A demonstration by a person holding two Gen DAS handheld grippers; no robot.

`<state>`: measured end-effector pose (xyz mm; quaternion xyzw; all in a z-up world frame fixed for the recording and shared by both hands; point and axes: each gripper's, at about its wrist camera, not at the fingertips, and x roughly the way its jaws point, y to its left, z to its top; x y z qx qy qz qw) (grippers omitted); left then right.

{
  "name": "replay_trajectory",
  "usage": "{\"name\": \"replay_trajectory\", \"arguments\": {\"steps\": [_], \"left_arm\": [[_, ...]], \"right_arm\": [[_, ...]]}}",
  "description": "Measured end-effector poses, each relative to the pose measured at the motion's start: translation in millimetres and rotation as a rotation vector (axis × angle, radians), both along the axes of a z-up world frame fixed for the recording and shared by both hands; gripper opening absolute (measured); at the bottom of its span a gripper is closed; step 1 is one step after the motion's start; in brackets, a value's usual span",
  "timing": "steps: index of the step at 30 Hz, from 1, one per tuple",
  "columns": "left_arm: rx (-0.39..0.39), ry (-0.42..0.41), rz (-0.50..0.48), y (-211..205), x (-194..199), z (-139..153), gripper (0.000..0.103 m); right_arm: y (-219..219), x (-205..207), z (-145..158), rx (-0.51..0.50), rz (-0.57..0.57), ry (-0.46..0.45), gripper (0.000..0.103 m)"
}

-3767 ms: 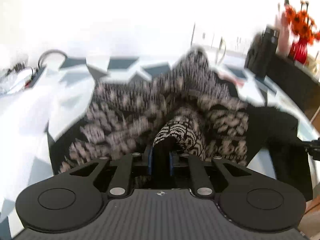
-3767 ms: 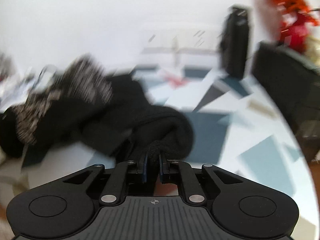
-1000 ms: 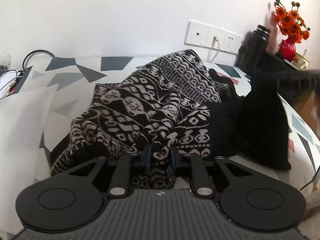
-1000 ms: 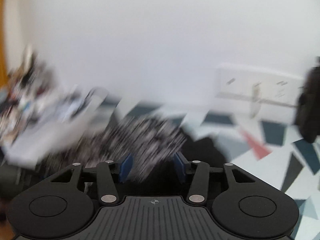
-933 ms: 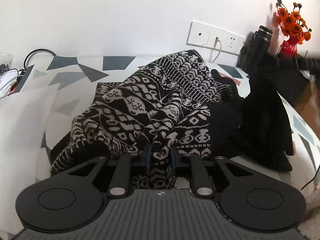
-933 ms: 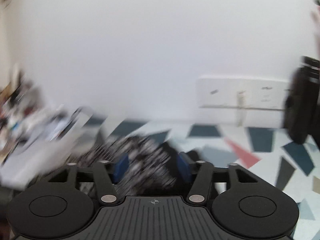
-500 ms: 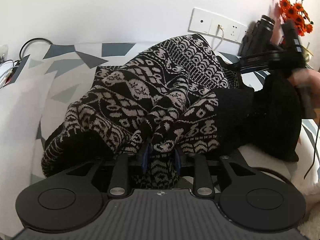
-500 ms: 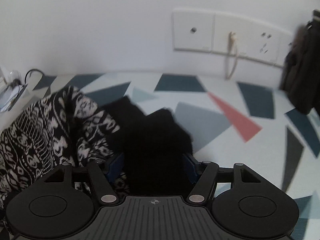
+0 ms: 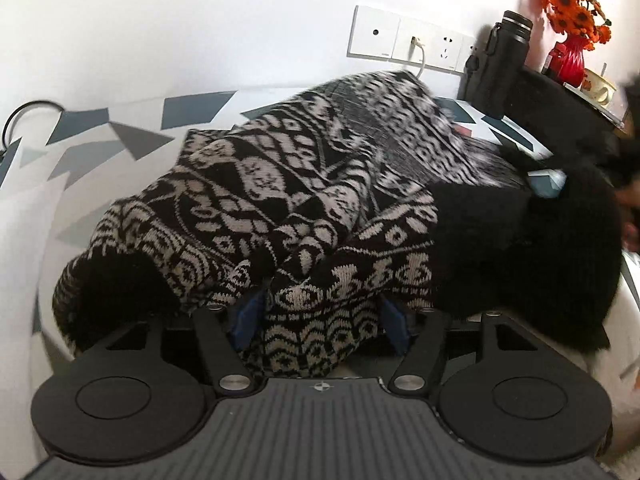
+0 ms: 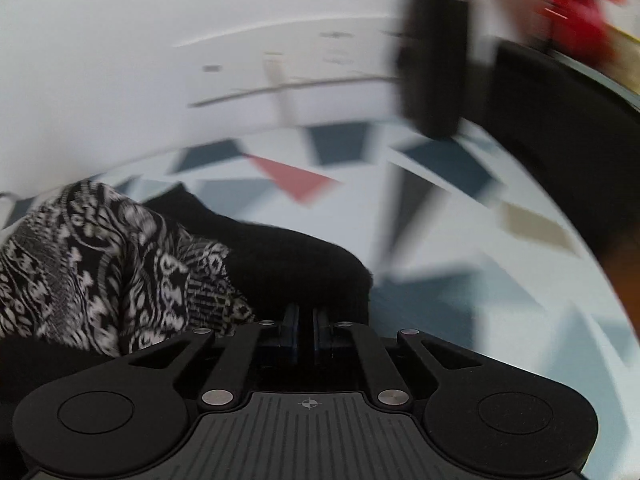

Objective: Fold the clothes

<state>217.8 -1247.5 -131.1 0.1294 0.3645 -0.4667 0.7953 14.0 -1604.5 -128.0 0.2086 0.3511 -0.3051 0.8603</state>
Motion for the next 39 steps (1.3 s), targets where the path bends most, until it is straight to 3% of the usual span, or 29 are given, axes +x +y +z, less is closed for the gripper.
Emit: {"name": "replay_trajectory", "arguments": {"steps": [4, 8, 12, 17, 20, 29, 31, 36, 39], "left_arm": [[-0.012, 0.007, 0.018, -15, 9, 0, 0.064], [-0.013, 0.010, 0.041, -26, 17, 0, 0.064], [-0.036, 0.054, 0.084, -29, 27, 0, 0.064], [-0.065, 0.130, 0.148, -17, 30, 4, 0.072], [-0.074, 0.147, 0.186, -6, 27, 5, 0.076], [-0.049, 0.125, 0.290, 47, 16, 4, 0.080], [-0.038, 0.075, 0.264, 51, 11, 7, 0.086], [0.022, -0.053, 0.184, 47, 3, 11, 0.087], [-0.021, -0.024, 0.223, 50, 13, 13, 0.087]], "right_arm": [[16, -55, -6, 0.075, -0.062, 0.020, 0.005], [49, -78, -10, 0.122, -0.045, 0.098, 0.000], [72, -93, 5, 0.111, -0.005, 0.043, 0.001], [73, -86, 25, 0.064, 0.055, -0.051, 0.020], [78, -76, 27, 0.054, 0.117, -0.048, 0.022], [91, -56, 22, 0.070, 0.232, -0.016, 0.025], [92, -56, 25, 0.061, 0.252, -0.019, 0.027], [88, -57, 37, 0.069, 0.258, -0.051, 0.028], [88, -60, 51, 0.091, 0.254, -0.110, 0.038]]}}
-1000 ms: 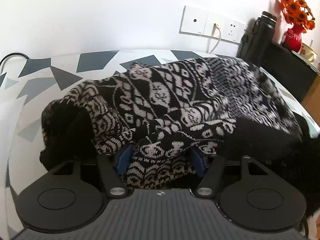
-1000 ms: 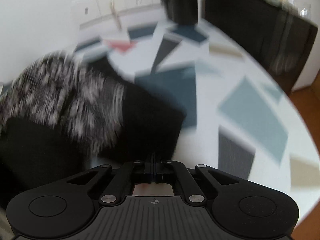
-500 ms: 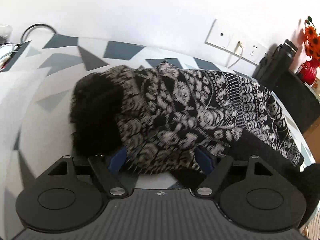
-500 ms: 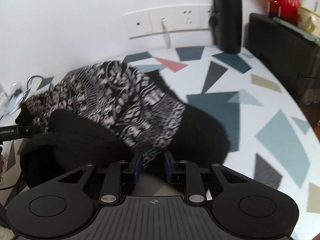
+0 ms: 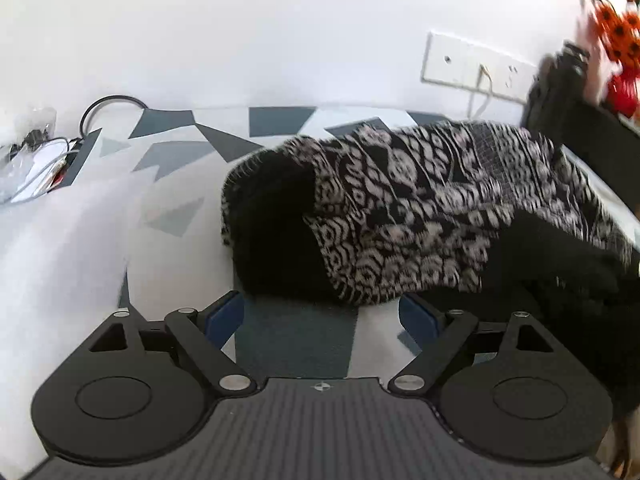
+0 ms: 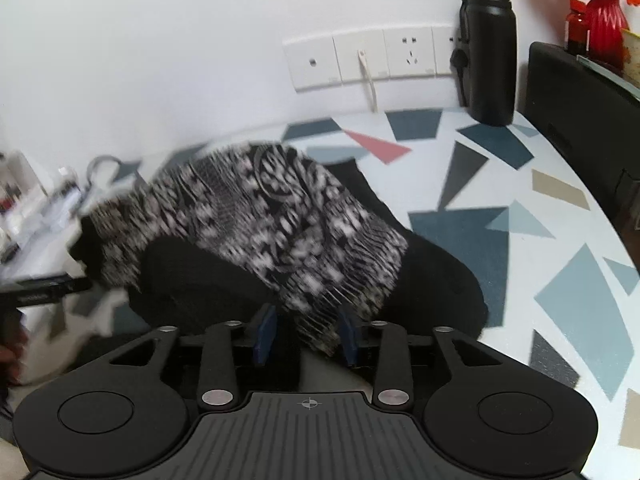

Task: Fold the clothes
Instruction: 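Lower the folded clothes onto the table and open both grippers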

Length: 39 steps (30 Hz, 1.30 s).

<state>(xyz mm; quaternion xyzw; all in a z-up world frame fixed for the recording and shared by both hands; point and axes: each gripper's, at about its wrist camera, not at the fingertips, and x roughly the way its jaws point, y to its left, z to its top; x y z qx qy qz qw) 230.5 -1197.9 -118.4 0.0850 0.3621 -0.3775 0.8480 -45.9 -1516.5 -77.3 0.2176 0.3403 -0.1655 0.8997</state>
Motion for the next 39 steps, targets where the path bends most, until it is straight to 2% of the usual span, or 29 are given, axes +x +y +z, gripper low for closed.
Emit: {"name": "replay_trajectory", "arguments": {"steps": [3, 7, 9, 11, 12, 15, 17, 19, 22, 27, 30, 36, 39], "left_arm": [[-0.064, 0.041, 0.051, 5, 12, 2, 0.087], [-0.080, 0.047, 0.054, 5, 17, 6, 0.089], [-0.088, 0.048, 0.058, 5, 16, 8, 0.090], [-0.099, 0.041, 0.071, 7, 13, 12, 0.092], [-0.100, 0.028, 0.084, 8, 9, 14, 0.093], [-0.082, -0.002, 0.121, 13, -3, 19, 0.099], [-0.038, 0.005, 0.140, 15, -10, 19, 0.099], [0.005, 0.011, 0.158, 17, -17, 19, 0.100], [0.058, 0.062, 0.164, 23, -30, 11, 0.100], [0.158, 0.072, 0.144, 23, -52, -6, 0.102], [0.200, 0.075, 0.145, 19, -59, -18, 0.102], [0.182, 0.031, 0.134, 17, -54, -22, 0.103], [0.172, 0.019, 0.120, 14, -48, -23, 0.103]], "right_arm": [[3, 0, 12, 0.006, 0.016, -0.037, 0.045], [10, 3, 17, -0.009, 0.030, -0.035, 0.050], [13, 3, 18, -0.015, 0.031, -0.033, 0.055], [16, 1, 19, -0.030, 0.023, -0.031, 0.066], [17, 1, 20, -0.044, 0.028, -0.032, 0.067], [20, 0, 23, -0.099, 0.046, -0.035, 0.081], [22, -1, 24, -0.135, 0.058, -0.038, 0.097], [25, -1, 25, -0.159, 0.079, -0.053, 0.102], [30, 2, 20, -0.164, 0.114, -0.037, 0.102], [30, 6, 5, -0.081, 0.145, 0.004, 0.102], [31, 11, 3, -0.066, 0.153, 0.015, 0.102], [41, 20, 8, -0.094, 0.138, 0.013, 0.102], [45, 27, 8, -0.084, 0.086, 0.028, 0.102]]}}
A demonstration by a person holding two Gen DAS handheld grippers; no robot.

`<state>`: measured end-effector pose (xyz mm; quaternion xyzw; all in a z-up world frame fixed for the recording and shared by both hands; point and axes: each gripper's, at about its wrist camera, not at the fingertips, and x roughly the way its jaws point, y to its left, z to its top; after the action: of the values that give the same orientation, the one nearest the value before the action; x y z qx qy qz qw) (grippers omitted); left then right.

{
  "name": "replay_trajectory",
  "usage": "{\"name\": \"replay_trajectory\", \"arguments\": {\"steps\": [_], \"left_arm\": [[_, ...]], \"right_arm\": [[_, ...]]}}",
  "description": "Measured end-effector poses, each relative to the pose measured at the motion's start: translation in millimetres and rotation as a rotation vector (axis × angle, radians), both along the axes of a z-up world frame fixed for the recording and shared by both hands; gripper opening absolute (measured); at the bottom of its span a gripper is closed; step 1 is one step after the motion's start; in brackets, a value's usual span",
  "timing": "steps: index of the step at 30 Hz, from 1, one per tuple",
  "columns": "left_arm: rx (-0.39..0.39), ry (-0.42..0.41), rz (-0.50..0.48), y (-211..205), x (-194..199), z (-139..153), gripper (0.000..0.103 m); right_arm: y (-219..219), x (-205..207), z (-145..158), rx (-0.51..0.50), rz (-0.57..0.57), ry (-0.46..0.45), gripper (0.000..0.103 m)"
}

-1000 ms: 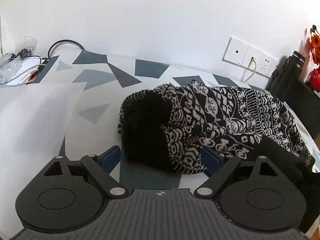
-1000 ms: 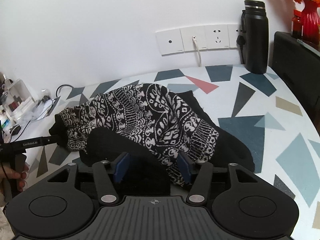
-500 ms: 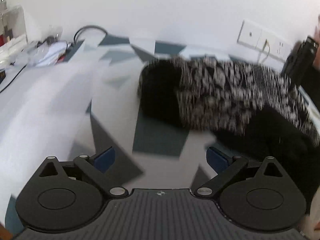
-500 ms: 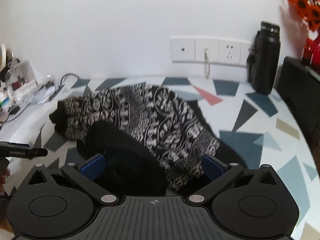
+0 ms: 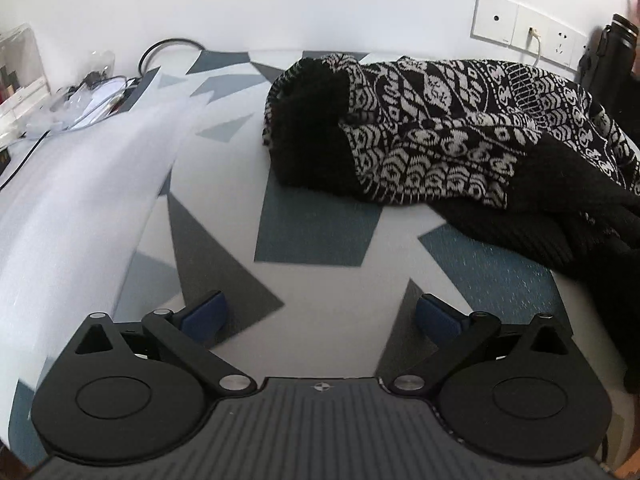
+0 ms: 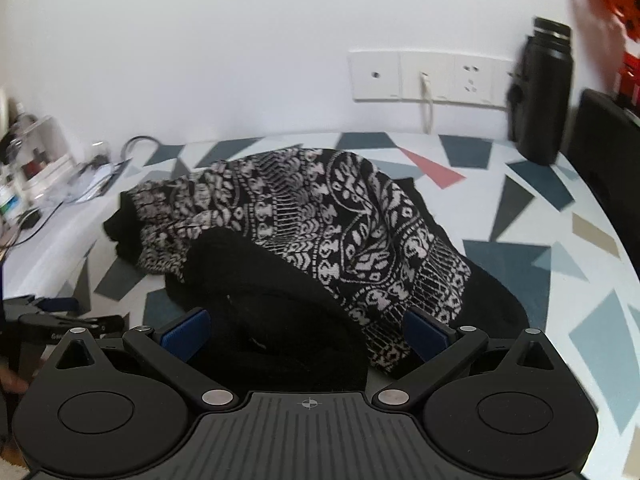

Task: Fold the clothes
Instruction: 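Lower the folded clothes onto the table and open both grippers, then move the left gripper away from the clothes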

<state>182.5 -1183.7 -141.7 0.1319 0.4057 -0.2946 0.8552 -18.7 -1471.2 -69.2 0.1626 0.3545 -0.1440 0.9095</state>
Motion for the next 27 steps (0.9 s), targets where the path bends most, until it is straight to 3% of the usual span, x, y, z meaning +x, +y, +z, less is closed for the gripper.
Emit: {"name": "replay_trajectory", "arguments": {"steps": [9, 14, 21, 27], "left_arm": [[-0.007, -0.006, -0.075, -5, 10, -2, 0.103], [-0.018, -0.015, -0.114, -5, 13, -3, 0.103], [-0.029, -0.026, -0.141, -5, 15, -5, 0.103], [-0.034, -0.031, -0.161, -3, 15, -5, 0.103]], "right_arm": [[4, 24, -36, 0.105, -0.200, 0.091, 0.102], [7, 33, -63, 0.177, -0.246, 0.175, 0.102], [27, 38, -73, 0.077, -0.248, 0.174, 0.102], [28, 40, -74, 0.052, -0.246, 0.178, 0.102]]}}
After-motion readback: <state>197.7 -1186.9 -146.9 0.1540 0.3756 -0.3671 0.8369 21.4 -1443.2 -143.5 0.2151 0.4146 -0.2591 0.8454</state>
